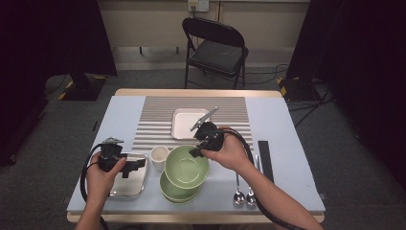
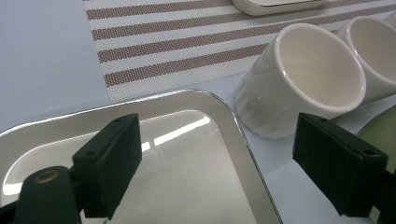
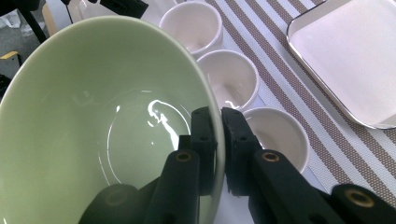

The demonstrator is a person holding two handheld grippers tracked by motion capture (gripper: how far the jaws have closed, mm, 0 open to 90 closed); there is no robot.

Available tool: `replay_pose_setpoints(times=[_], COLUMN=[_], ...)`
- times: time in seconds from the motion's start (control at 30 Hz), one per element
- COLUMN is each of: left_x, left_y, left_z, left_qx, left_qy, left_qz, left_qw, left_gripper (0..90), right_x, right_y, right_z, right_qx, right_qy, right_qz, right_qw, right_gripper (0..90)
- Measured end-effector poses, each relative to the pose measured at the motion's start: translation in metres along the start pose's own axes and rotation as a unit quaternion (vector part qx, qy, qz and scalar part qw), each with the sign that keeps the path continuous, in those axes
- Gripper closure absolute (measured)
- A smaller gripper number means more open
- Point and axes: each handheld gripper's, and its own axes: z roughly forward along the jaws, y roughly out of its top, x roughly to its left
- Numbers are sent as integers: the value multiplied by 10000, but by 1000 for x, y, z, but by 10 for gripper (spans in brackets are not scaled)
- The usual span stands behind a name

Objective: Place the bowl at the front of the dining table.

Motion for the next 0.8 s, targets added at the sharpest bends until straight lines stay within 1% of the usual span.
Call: replay_pose_setpoints(times=[0.1, 0.17, 0.27, 0.37, 0.47, 0.5, 0.8], left_x=[0, 0, 1, 0, 0, 0, 0], left_y=[0, 0, 0, 0, 0, 0, 0], left_z=[0, 0, 0, 0, 0, 0, 0], left_qx=[5, -2, -3, 2, -6, -9, 6], left_qy=[-14, 4, 22, 10, 5, 0, 5], left_qz=[-18, 1, 2, -11, -31, -35, 0], left_qw=[10000, 10000, 10000, 10000, 10000, 10000, 10000], left_gripper=[155, 155, 155, 155, 155, 155, 155], right_x=[-2, -4, -5, -6, -9, -10, -17], right_y=[1, 1, 1, 1, 2, 2, 2], right_z=[-2, -2, -4, -5, -7, -8, -15], right_qx=[22, -6, -8, -22, -49, -62, -73], right_qy=[-34, 16, -24, -15, -17, -30, -109], right_qz=[48, 76, 87, 88, 172, 157, 351], right_qw=[10000, 10000, 10000, 10000, 9998, 9999, 9993], right_gripper=[843, 843, 842, 842, 842, 841, 842])
